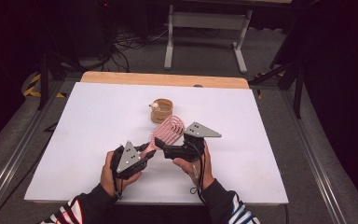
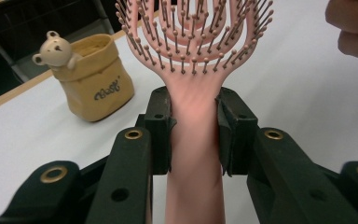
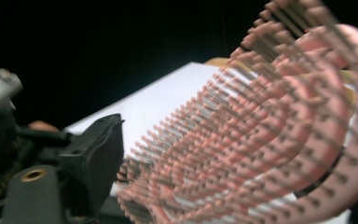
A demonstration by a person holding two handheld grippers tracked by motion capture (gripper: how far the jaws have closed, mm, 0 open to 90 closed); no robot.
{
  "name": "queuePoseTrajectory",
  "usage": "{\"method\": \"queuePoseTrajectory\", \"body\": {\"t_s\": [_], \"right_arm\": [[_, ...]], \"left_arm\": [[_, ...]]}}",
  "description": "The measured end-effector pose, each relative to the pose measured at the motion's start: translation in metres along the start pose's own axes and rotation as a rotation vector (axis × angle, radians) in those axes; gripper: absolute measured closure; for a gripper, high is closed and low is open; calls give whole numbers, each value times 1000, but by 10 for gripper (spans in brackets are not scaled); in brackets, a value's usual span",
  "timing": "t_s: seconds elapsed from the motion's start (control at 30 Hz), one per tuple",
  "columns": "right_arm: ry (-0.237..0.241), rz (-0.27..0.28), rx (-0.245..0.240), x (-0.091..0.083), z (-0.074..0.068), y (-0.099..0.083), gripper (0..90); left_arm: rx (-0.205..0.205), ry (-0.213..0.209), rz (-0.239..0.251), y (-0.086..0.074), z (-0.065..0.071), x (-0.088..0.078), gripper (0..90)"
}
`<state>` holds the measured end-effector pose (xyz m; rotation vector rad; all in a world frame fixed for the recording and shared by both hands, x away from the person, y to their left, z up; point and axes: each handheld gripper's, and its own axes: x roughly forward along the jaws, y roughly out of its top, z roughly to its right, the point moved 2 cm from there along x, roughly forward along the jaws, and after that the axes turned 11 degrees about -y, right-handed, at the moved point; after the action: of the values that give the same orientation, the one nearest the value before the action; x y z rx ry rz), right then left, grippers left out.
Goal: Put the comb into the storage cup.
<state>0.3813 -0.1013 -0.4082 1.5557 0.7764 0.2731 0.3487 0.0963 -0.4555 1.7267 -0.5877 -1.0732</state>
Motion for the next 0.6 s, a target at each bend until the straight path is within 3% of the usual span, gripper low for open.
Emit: {"method": "queuePoseTrajectory", "body": {"t_s": [0.07, 0.1, 0.13, 0.17, 0.33, 0.6], "right_arm": [[11, 11, 19, -1, 1, -1, 249], [7, 23, 46, -4, 2, -4, 338], [7, 23, 46, -4, 2, -4, 338], [0, 37, 55, -6, 3, -6, 432], [6, 51, 64, -12, 2, -11, 548], [47, 101, 20, -21, -8, -11, 600]], "left_arm": [[6, -6, -5, -2, 2, 1, 696], [4, -15, -15, -3, 3, 2, 696], [4, -15, -15, -3, 3, 2, 696], [19, -12, -29, -5, 5, 4, 696], [42, -8, -53, -8, 9, 7, 696], [70, 11, -46, -8, 13, 6, 696]]}}
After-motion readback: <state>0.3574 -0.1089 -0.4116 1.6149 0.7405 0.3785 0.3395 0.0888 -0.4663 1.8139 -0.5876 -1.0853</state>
